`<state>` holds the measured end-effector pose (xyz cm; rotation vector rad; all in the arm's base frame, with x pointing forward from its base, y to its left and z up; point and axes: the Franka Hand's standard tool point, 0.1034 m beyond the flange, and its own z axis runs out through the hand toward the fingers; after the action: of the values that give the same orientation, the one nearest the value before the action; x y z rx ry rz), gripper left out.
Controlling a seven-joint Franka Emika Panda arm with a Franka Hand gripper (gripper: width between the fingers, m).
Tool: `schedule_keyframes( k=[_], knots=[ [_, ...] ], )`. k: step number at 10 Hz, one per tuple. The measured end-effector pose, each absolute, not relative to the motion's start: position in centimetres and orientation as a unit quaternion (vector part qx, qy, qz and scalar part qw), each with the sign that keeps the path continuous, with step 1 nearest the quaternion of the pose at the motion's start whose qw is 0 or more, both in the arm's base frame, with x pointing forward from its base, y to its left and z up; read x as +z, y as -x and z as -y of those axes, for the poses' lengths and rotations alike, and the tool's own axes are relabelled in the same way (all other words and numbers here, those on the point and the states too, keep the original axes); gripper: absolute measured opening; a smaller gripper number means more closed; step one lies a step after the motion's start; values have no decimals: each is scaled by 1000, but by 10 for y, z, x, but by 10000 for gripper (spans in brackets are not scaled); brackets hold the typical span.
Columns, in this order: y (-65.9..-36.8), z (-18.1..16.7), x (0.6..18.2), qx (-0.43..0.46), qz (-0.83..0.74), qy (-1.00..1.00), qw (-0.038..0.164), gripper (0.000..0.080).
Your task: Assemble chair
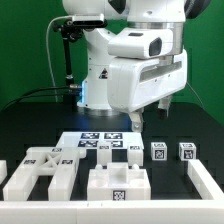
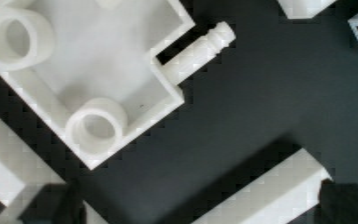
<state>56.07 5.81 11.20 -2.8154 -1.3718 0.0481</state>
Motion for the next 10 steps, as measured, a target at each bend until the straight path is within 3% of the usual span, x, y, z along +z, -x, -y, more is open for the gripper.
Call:
schedule_keyframes(
  k=[7,10],
  knots=[
    [-561,-55,112,16,454,891,5,650],
    [-563,0,109,25,442,897,-3,650]
  ],
)
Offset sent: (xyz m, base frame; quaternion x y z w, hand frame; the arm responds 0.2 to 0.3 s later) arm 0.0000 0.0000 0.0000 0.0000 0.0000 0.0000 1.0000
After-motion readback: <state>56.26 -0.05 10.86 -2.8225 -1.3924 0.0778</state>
